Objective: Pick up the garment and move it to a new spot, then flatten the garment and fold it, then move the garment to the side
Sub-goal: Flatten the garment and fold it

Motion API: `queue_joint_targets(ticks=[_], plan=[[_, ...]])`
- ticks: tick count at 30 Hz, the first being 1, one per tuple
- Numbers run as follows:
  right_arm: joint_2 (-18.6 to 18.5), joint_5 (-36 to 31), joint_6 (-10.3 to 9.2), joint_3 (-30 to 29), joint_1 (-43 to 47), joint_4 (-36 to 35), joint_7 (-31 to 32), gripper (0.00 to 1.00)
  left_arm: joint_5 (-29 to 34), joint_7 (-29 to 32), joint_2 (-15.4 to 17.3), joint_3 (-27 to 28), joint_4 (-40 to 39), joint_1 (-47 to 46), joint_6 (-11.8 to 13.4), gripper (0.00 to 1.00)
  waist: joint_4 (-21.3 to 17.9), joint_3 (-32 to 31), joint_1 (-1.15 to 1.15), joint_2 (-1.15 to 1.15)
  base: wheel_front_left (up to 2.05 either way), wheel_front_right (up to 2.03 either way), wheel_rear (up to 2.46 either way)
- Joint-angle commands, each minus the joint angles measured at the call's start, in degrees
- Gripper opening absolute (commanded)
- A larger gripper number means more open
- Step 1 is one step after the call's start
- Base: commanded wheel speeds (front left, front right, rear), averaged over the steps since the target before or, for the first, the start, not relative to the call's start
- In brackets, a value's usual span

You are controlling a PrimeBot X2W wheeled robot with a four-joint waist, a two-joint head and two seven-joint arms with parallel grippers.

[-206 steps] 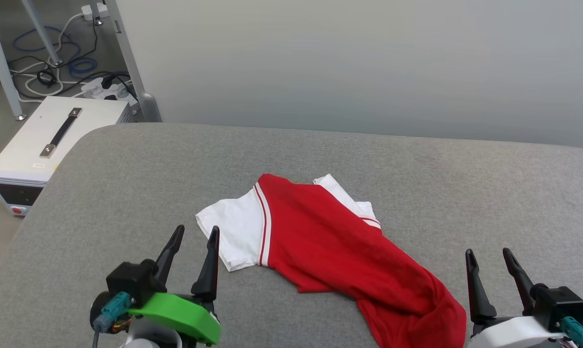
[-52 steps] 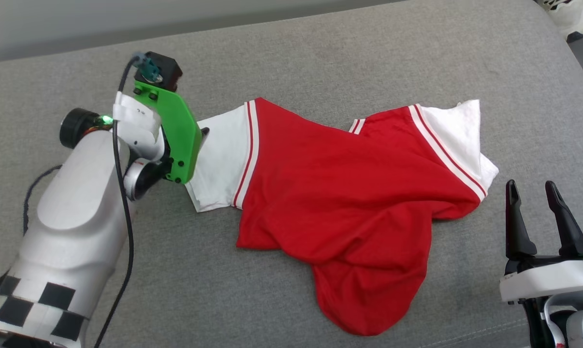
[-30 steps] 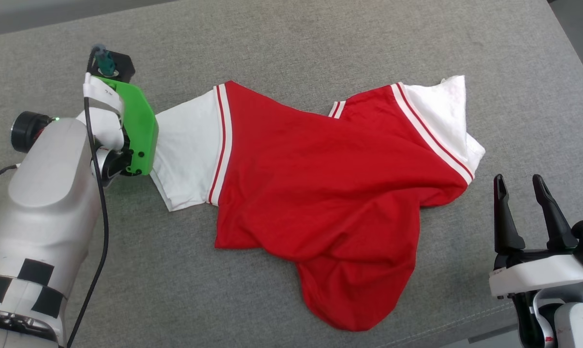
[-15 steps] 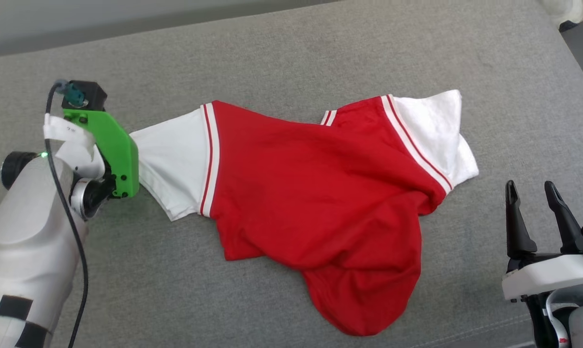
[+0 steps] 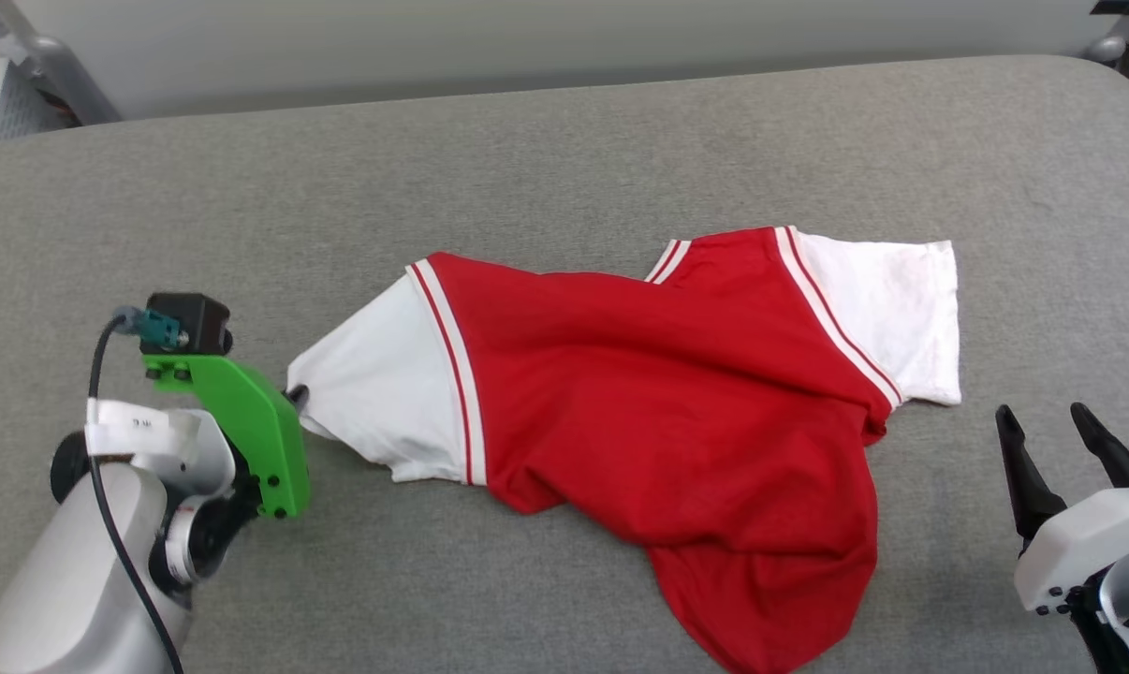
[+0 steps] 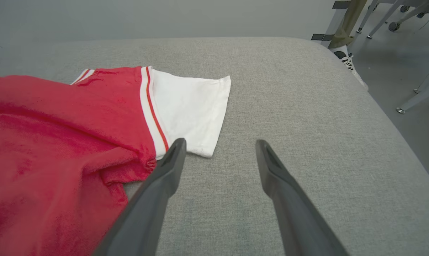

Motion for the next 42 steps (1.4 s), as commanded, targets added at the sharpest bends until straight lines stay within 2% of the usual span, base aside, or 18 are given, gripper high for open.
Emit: queue_joint_targets(ticks=[1,6,10,14,18,22,30,34,42], plan=[[-1.26,0.11,-0.05,0.11,0.14,-0.73,3.15,1.0,-0.64,0.36,0.09,0.22,-2.81,2.79,1.18,0.0,2.58,-0.97,0.0,0.0,0.0,0.0,0.0],[-6.2,3.43,-0.05,0.67,-3.29,-2.42,18.59,1.0,-1.33,0.88,-0.19,0.84,-13.0,9.61,5.36,0.0,4.06,0.18,0.0,0.0,0.0,0.0,0.0],[-10.4,6.56,-0.05,1.29,-8.93,-2.55,31.43,1.0,-0.79,1.37,-0.1,0.71,-19.23,12.28,7.67,0.0,5.08,2.06,0.0,0.0,0.0,0.0,0.0],[-13.09,9.91,-0.05,3.0,-16.76,-0.66,42.45,1.0,-0.39,2.11,-0.17,0.19,-23.71,12.69,8.66,0.0,5.96,4.6,0.0,0.0,0.0,0.0,0.0],[-15.21,12.24,-0.05,6.02,-24.68,3.13,48.37,1.0,0.26,2.51,-0.01,-0.13,-26.22,11.66,8.94,0.0,7.04,7.29,0.0,0.0,0.0,0.0,0.0],[-17.23,11.55,-0.05,8.04,-30.97,8.56,50.18,1.0,0.87,2.55,-0.02,-0.4,-28.23,10.75,9.16,0.0,8.23,9.81,0.0,0.0,0.0,0.0,0.0],[-18.38,9.4,-0.05,8.24,-38.89,19.19,48.03,1.0,1.82,2.44,-0.3,-1.36,-29.94,9.13,8.99,0.0,10.74,13.31,0.0,0.0,0.0,0.0,0.0],[-18.74,8.58,-0.05,8.1,-40.81,23.1,46.18,1.0,2.0,2.08,-0.63,-1.72,-30.07,8.51,8.79,0.0,11.56,14.54,0.0,0.0,0.0,0.0,0.0],[-18.39,8.95,-0.05,12.26,-41.37,28.22,44.4,1.0,2.06,1.6,-1.26,-2.42,-29.62,7.85,8.49,0.0,12.09,15.39,0.0,0.0,0.0,0.0,0.0]])
